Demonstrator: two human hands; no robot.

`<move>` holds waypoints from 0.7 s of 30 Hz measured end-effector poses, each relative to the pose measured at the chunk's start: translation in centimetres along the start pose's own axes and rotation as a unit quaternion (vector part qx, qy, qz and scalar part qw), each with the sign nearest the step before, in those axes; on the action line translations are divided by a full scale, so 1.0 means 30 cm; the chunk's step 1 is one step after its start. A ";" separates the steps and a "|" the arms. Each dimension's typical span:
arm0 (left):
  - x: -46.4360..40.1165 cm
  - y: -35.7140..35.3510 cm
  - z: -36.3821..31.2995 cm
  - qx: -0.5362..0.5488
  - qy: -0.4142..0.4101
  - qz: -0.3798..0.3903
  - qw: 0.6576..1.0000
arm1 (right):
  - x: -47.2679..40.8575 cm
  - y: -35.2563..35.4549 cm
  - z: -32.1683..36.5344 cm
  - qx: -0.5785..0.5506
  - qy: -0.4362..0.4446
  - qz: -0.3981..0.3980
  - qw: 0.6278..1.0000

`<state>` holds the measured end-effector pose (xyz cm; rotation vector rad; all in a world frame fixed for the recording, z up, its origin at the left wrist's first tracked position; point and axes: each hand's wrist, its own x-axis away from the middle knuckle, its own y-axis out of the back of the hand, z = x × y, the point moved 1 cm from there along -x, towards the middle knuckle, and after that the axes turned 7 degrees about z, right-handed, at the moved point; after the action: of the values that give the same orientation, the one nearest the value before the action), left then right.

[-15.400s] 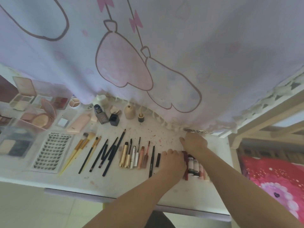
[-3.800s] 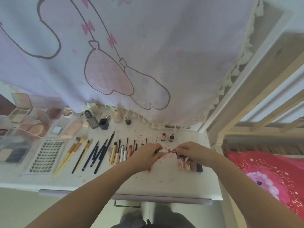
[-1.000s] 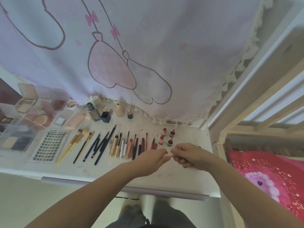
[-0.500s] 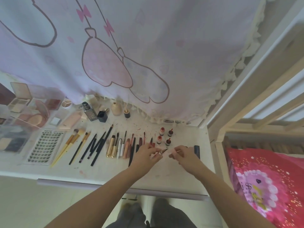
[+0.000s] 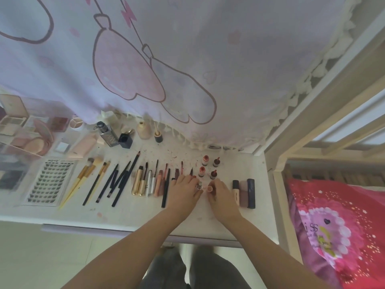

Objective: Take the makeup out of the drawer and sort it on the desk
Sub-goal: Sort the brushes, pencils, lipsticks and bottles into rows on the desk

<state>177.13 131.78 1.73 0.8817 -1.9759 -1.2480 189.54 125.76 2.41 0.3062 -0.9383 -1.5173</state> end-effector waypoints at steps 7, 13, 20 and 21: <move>0.016 -0.008 0.014 -0.001 -0.005 0.008 1.000 | 0.003 -0.007 -0.010 -0.014 -0.015 0.023 1.000; 0.112 0.031 0.062 0.030 0.025 0.014 0.999 | 0.010 0.165 -0.064 0.013 -0.038 0.024 0.999; 0.151 0.009 -0.167 0.074 -0.074 0.187 0.977 | -0.105 0.276 -0.127 0.129 -0.072 0.072 0.986; 0.123 -0.008 -0.216 0.076 -0.057 0.195 0.976 | -0.117 0.272 -0.124 0.151 -0.066 0.081 0.983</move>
<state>180.20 125.50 4.35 0.4643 -2.2260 -0.9484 198.55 128.38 4.63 0.3401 -1.2714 -1.2572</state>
